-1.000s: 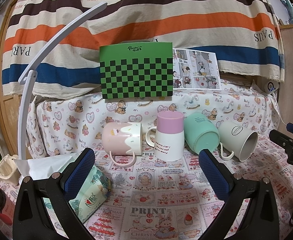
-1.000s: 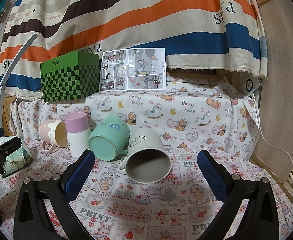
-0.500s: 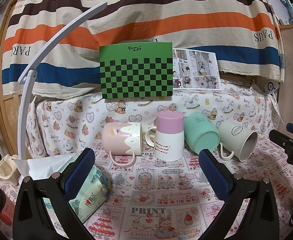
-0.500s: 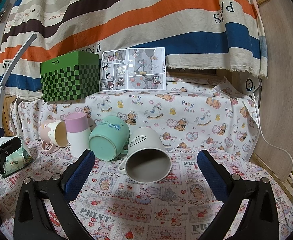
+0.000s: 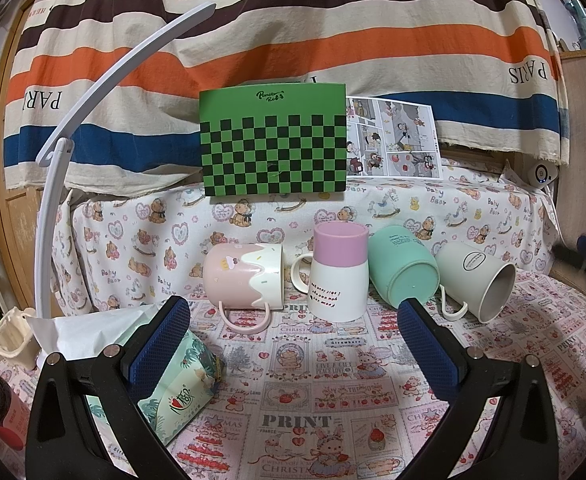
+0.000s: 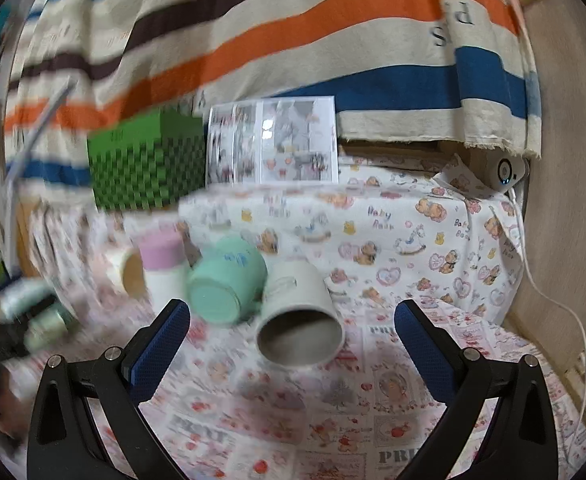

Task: Flip cup upside down
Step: 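Move the right gripper onto the sideways white logo mug and close on it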

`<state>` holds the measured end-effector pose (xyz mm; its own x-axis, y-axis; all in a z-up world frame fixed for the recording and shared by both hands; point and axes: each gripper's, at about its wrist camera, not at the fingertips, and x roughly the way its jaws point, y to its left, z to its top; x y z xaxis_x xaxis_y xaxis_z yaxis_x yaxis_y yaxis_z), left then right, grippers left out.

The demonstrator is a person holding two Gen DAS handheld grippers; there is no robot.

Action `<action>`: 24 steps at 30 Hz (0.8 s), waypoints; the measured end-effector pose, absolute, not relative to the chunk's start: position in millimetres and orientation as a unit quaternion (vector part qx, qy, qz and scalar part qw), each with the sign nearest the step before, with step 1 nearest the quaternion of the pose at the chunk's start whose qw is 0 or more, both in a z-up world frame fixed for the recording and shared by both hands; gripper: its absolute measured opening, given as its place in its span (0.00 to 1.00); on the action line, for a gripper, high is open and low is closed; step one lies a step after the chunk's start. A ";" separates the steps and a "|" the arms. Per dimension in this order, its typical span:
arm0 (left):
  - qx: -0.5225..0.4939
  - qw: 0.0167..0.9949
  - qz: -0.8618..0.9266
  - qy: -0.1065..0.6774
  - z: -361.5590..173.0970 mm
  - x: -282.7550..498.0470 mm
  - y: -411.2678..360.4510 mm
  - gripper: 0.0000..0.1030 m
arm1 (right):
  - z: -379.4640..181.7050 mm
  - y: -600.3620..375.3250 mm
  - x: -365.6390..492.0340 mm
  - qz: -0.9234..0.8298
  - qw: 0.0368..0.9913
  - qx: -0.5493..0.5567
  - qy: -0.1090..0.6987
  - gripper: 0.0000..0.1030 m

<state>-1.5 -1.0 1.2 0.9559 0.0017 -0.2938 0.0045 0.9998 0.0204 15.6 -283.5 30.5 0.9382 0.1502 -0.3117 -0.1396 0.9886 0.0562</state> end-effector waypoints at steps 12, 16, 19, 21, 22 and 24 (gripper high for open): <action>0.010 0.989 -0.001 0.149 1.2 -1.4 -1.0 1.00 | 93.4 -309.5 140.3 0.058 0.931 0.016 0.361 1.00; 0.010 0.989 0.001 0.150 -0.1 -1.6 -1.3 1.00 | 63.5 -287.1 175.4 0.048 0.909 -0.060 0.410 0.98; 0.009 0.989 0.000 0.150 -4.2 -0.8 -2.2 1.00 | 44.4 -269.9 190.6 0.072 0.894 -0.088 0.433 0.96; 0.010 0.988 -0.001 0.152 -4.7 -0.7 -2.2 1.00 | 29.7 -265.2 204.4 0.074 0.881 -0.075 0.462 0.96; 0.010 0.988 -0.002 0.153 -4.9 -0.6 -2.5 1.00 | 23.4 -262.8 210.4 0.075 0.875 -0.072 0.472 0.96; 0.010 0.988 -0.006 0.154 -5.1 -1.4 -3.2 1.00 | 10.7 -255.5 221.1 0.077 0.863 -0.077 0.493 0.95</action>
<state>-1.4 -3.2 -5.1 0.9524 -0.0079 -0.3048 0.0143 0.9997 0.0189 221.1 -255.5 10.7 0.5023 0.0564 -0.8629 -0.2088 0.9762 -0.0578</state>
